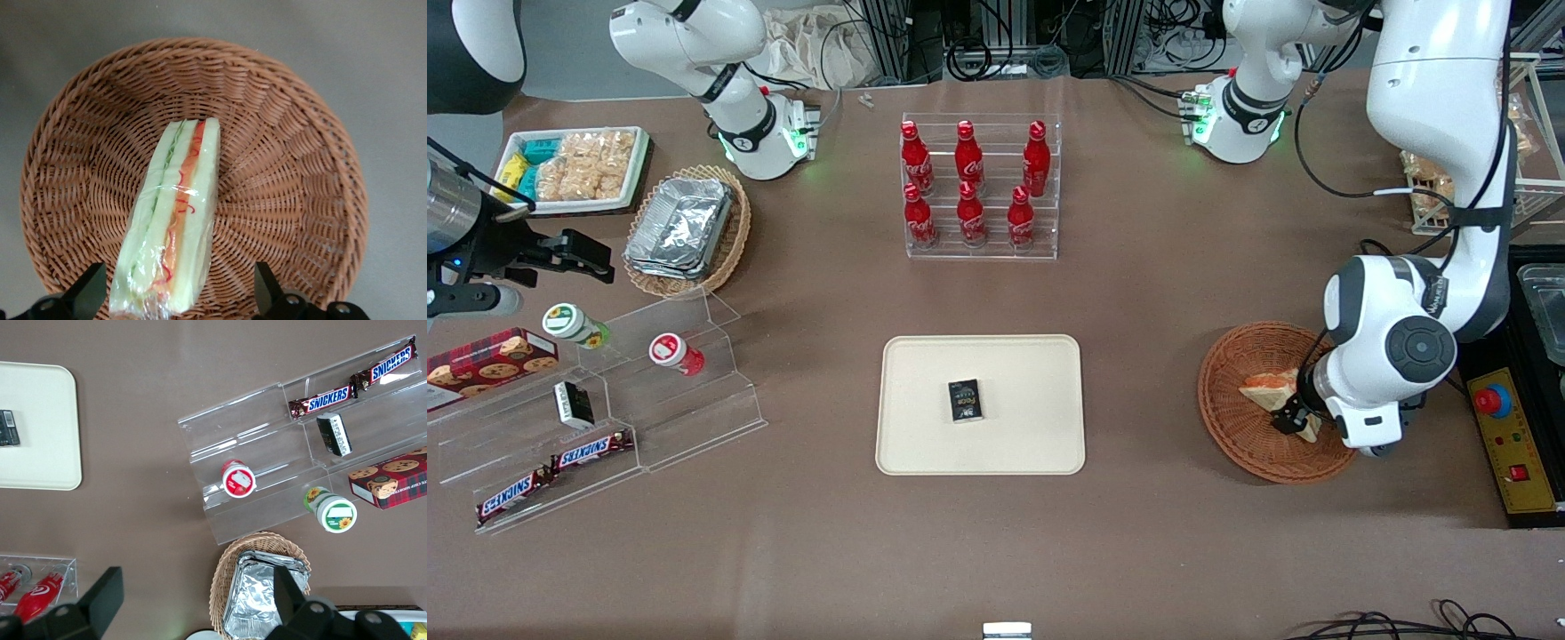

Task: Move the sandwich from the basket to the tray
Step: 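Close the left gripper on the sandwich and lift it from the basket, then carry the held sandwich over to the cream tray beside the tissue box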

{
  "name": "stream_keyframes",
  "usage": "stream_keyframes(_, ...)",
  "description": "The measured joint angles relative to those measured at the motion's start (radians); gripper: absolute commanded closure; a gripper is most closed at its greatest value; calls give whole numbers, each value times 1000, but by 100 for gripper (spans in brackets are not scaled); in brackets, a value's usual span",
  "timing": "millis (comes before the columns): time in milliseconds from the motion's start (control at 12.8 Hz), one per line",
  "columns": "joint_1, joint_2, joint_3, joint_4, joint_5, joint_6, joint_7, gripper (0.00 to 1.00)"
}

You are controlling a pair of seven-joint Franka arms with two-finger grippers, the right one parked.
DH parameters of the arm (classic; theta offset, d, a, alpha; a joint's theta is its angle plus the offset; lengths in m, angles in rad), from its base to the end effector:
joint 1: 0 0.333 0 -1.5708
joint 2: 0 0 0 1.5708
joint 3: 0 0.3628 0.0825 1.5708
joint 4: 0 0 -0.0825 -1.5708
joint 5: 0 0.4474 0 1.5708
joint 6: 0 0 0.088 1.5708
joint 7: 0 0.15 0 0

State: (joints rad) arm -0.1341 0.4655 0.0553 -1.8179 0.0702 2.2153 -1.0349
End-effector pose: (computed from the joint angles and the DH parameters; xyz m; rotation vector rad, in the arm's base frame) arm 0.7049 -0.0527 0.2351 -2.7310 -1.3310 0.0235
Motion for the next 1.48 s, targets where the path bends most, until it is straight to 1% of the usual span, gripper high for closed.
stream_keyframes(234,1,0,0,-53,0,61,0,0)
stream_keyframes(312,1,0,0,-69,0,80,0,2)
stream_keyframes(391,1,0,0,-79,0,94,0,16)
stream_keyframes(469,1,0,0,-84,0,101,-1,46)
stream_keyframes(547,1,0,0,-85,0,106,-1,72)
stream_keyframes(625,1,0,-1,-85,0,111,-1,100)
stream_keyframes(1016,-2,0,-2,-65,0,120,-12,100)
stream_keyframes(1172,-2,-9,-2,-39,0,83,-11,100)
stream_keyframes(1250,-3,-25,-3,-12,1,20,-6,100)
stream_keyframes(1328,-3,-48,-3,32,2,-78,9,100)
stream_keyframes(1484,-3,-106,-5,155,2,-320,74,100)
